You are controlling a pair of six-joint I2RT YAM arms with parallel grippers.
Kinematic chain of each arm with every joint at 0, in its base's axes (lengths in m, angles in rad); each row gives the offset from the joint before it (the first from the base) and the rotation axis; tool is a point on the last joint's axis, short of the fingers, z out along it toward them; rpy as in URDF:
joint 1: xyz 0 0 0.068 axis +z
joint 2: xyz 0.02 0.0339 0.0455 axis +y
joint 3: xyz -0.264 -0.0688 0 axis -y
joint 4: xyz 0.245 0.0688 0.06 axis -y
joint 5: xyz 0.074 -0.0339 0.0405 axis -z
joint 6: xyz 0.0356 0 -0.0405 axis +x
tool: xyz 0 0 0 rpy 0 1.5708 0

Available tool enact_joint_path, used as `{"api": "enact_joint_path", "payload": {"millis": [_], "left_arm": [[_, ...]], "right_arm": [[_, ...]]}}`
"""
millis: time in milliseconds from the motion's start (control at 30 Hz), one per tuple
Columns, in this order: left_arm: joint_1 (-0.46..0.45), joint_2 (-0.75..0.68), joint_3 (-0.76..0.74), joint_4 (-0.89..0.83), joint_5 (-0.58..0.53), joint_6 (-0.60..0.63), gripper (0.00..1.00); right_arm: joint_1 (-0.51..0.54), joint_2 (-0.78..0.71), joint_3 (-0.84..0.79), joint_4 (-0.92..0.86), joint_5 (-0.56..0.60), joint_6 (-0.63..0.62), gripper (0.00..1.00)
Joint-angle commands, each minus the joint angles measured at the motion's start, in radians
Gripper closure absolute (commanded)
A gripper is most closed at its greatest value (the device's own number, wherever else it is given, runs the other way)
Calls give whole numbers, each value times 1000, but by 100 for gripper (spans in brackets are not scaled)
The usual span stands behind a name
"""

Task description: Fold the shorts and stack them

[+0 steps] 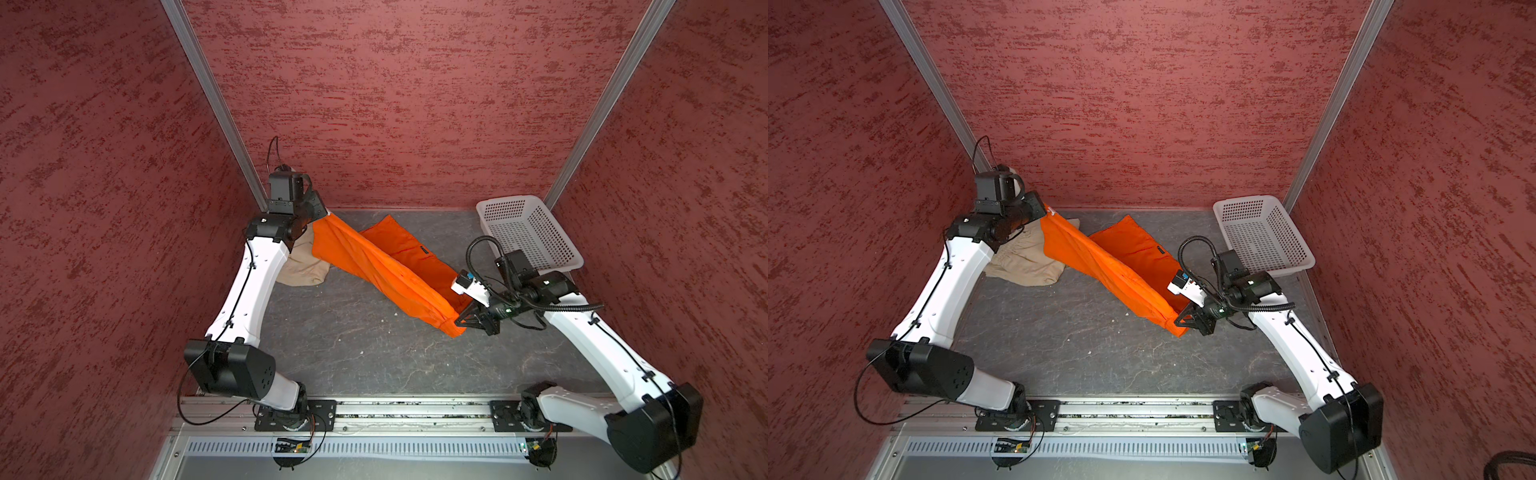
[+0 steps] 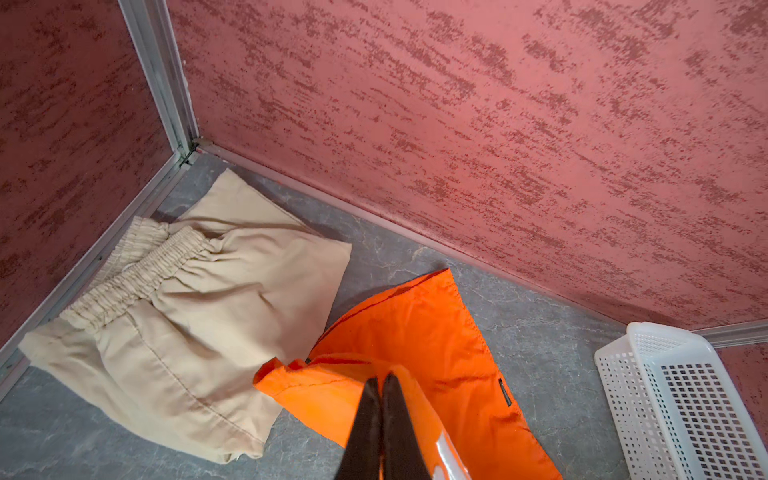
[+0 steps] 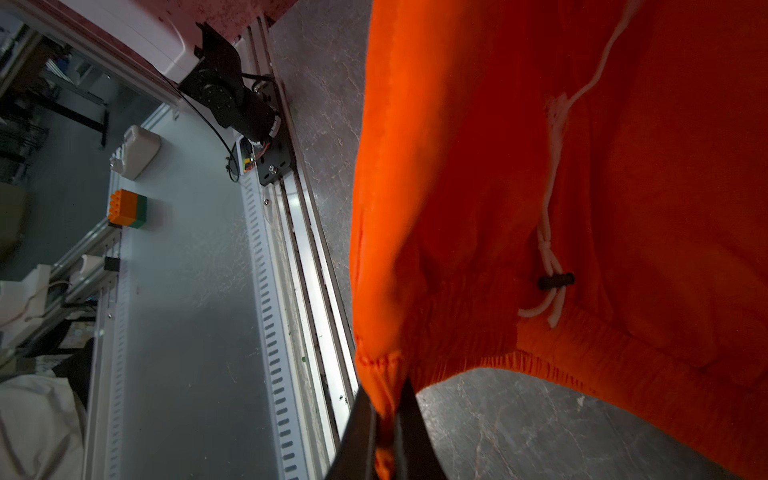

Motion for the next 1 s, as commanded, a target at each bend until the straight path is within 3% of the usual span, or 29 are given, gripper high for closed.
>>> {"api": "enact_joint_path", "payload": {"millis": [0, 300, 400, 500, 733, 833, 967], "left_arm": [[1, 27, 36, 67, -27, 38, 95], [-5, 95, 59, 67, -11, 45, 95], [-6, 113, 75, 76, -20, 48, 95], [-6, 135, 95, 75, -22, 53, 95], [-21, 185, 141, 75, -20, 67, 95], [-33, 213, 175, 63, -22, 82, 95], [-44, 250, 224, 54, -31, 93, 95]], "right_arm": [[-6, -9, 28, 35, -85, 147, 100], [11, 18, 57, 64, -167, 288, 100], [16, 25, 27, 138, -186, 465, 100], [18, 9, -29, 158, -193, 554, 100], [20, -152, -291, 527, -204, 980, 100], [19, -194, -340, 608, -199, 1061, 100], [17, -192, -353, 591, -176, 1078, 100]]}}
